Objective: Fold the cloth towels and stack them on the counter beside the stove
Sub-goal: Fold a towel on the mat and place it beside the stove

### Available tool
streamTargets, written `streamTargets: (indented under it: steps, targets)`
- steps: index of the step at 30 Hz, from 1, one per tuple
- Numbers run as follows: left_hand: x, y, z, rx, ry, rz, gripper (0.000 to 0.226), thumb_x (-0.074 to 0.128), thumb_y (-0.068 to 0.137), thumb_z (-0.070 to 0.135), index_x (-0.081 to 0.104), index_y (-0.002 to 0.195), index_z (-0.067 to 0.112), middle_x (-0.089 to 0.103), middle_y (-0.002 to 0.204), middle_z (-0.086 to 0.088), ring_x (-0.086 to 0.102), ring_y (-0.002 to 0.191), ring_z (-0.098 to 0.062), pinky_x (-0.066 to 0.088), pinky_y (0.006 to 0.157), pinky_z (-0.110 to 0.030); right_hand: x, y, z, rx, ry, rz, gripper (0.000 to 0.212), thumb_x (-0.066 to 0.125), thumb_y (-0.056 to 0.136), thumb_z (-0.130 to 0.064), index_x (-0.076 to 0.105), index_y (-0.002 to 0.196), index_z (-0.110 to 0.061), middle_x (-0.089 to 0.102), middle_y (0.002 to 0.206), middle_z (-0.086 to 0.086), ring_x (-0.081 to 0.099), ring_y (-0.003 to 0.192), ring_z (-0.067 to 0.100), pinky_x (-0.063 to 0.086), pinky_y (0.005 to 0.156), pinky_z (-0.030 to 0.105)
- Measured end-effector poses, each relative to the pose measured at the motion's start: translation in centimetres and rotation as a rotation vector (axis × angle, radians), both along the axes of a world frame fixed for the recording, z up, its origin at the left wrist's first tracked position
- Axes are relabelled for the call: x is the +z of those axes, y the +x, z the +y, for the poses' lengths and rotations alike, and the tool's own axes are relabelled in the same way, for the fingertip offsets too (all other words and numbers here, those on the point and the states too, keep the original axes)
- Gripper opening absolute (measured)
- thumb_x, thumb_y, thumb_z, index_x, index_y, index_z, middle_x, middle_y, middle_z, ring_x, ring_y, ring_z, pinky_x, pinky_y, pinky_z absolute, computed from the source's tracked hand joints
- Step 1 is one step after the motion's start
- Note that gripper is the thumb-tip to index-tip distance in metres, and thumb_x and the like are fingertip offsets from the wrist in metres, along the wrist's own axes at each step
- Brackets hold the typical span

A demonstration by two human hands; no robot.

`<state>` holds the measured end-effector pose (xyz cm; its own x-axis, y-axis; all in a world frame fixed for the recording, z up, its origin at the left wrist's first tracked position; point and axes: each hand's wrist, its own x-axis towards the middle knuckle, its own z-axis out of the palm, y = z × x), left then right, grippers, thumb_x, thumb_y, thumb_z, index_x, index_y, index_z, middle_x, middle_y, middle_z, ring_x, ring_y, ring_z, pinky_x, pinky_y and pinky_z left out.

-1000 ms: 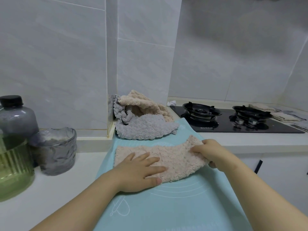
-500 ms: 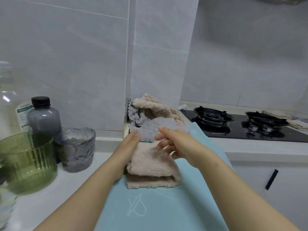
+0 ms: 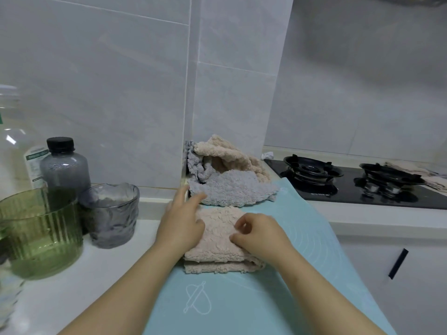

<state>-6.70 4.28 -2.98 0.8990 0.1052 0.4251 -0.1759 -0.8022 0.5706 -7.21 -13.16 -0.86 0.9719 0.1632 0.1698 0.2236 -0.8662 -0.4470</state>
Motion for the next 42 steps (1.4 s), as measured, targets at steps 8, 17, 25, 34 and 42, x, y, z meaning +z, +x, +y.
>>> streamTargets:
  steps: [8,17,25,34,42]
  targets:
    - [-0.7,-1.3,-1.1,-0.215,0.440,0.354,0.046,0.020,0.102,0.035,0.019,0.147,0.032,0.010,0.157,0.014,-0.001,0.145,-0.008,0.000,0.117,-0.036,-2.9,-0.3,1.0,0.120,-0.200,0.026,0.051,0.030,0.099,-0.040,0.026,0.147,-0.023,0.017,0.157,-0.006,0.009,0.146,0.018,0.012,0.114,0.040]
    - [-1.5,-1.8,-1.3,-0.157,0.450,0.345,0.046,0.019,0.102,0.037,0.020,0.147,0.032,0.013,0.157,0.011,0.004,0.145,-0.009,-0.002,0.117,-0.038,-3.4,-0.1,0.7,0.106,-0.172,0.071,0.048,0.020,0.101,-0.033,0.030,0.145,-0.018,0.016,0.158,-0.001,0.008,0.146,0.018,0.006,0.116,0.042]
    - [-1.8,-2.3,-0.9,0.042,0.408,0.123,0.039,0.031,0.096,0.045,0.053,0.127,0.036,0.049,0.137,0.014,0.032,0.132,-0.012,0.021,0.105,-0.033,-3.6,-0.3,0.5,0.092,-0.034,-0.010,0.039,0.025,0.100,-0.024,0.051,0.128,-0.014,0.043,0.141,0.001,0.031,0.136,0.019,0.023,0.111,0.038]
    - [-2.2,-1.7,-1.1,0.391,0.288,0.203,0.051,0.050,0.083,0.055,0.051,0.124,0.025,0.060,0.114,-0.004,0.050,0.110,-0.027,0.034,0.091,-0.037,-4.8,0.8,0.7,-0.128,-0.007,0.068,0.058,0.036,0.093,-0.042,0.034,0.139,-0.008,0.036,0.148,0.008,0.008,0.145,0.024,0.006,0.117,0.041]
    - [-0.3,-2.2,-2.5,0.445,0.407,0.512,0.050,0.042,0.087,0.056,0.054,0.113,0.015,0.065,0.105,-0.003,0.059,0.101,-0.024,0.033,0.081,-0.035,-2.7,-1.2,0.5,-0.251,0.097,0.173,0.060,0.052,0.087,-0.051,0.040,0.134,-0.016,0.055,0.126,0.000,0.041,0.118,0.023,0.031,0.095,0.034]
